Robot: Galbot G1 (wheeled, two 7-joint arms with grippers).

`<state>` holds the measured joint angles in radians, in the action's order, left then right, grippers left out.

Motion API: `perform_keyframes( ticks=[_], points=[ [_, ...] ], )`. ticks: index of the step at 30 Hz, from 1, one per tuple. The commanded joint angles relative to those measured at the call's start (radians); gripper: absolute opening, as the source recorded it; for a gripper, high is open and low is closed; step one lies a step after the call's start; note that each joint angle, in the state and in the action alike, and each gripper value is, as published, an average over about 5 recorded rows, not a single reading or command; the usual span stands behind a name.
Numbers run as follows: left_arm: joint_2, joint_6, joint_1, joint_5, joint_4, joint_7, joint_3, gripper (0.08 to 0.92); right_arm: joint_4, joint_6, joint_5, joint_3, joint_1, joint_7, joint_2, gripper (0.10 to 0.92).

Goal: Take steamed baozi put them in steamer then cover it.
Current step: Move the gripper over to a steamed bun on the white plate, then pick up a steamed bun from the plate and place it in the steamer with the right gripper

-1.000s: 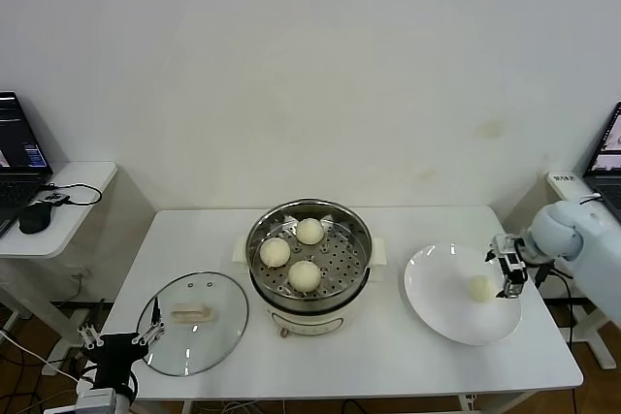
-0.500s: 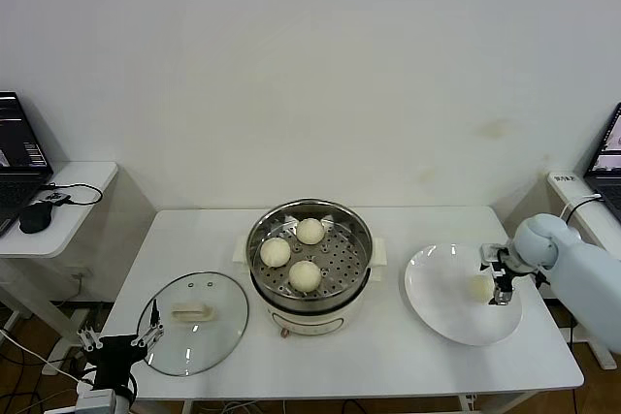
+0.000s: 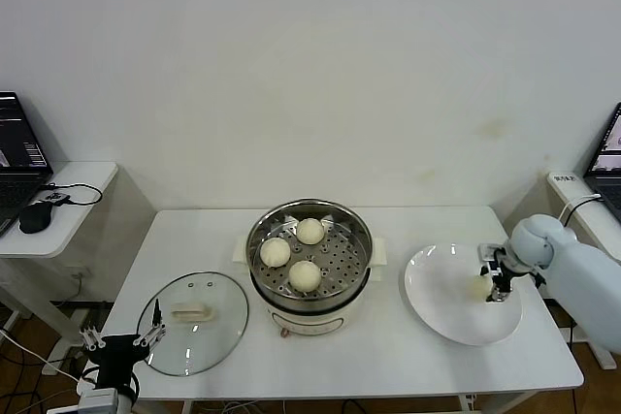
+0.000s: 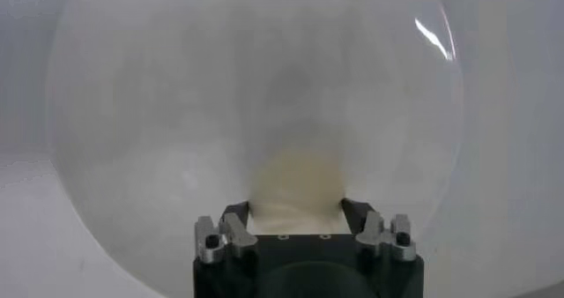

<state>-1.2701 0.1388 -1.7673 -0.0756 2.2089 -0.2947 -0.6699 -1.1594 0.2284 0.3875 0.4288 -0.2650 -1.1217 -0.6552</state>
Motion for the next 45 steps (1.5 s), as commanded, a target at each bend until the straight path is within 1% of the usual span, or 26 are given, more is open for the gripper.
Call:
perform_keyframes(
  ticks=[1,5,8,11,15,20,27,36,45],
  points=[
    [0.002,0.001,0.000,0.000,0.005,0.000,0.000,0.823,-0.083,0.028,-0.095,0.072,0.107,-0.014,0.059,0.644],
    [0.005,0.002,0.003,-0.001,0.008,0.000,0.001,0.823,-0.200,0.064,-0.191,0.218,0.287,-0.021,0.125,0.645],
    [0.006,0.003,0.005,-0.001,0.011,0.000,0.001,0.823,-0.285,0.092,-0.272,0.338,0.454,-0.018,0.146,0.647],
    [0.008,0.003,0.003,-0.001,0.014,0.000,0.000,0.823,-0.358,0.130,-0.384,0.484,0.656,-0.010,0.133,0.651],
    [0.008,0.003,0.001,-0.002,0.019,0.000,-0.001,0.823,-0.409,0.191,-0.531,0.619,0.861,0.017,0.059,0.658],
    [0.006,0.003,-0.001,-0.003,0.024,-0.001,-0.002,0.823,-0.453,0.296,-0.701,0.683,0.923,0.082,-0.062,0.666],
    [-0.002,0.002,0.001,-0.004,0.023,-0.001,-0.006,0.823,-0.479,0.410,-0.874,0.721,0.866,0.198,-0.207,0.670],
    [-0.016,0.001,0.006,-0.008,0.024,-0.001,-0.009,0.823,-0.394,0.483,-0.893,0.739,0.740,0.316,-0.325,0.670],
    [-0.014,0.001,0.012,-0.015,0.019,-0.002,-0.017,0.823,-0.283,0.497,-0.794,0.728,0.633,0.352,-0.362,0.670]
  ],
)
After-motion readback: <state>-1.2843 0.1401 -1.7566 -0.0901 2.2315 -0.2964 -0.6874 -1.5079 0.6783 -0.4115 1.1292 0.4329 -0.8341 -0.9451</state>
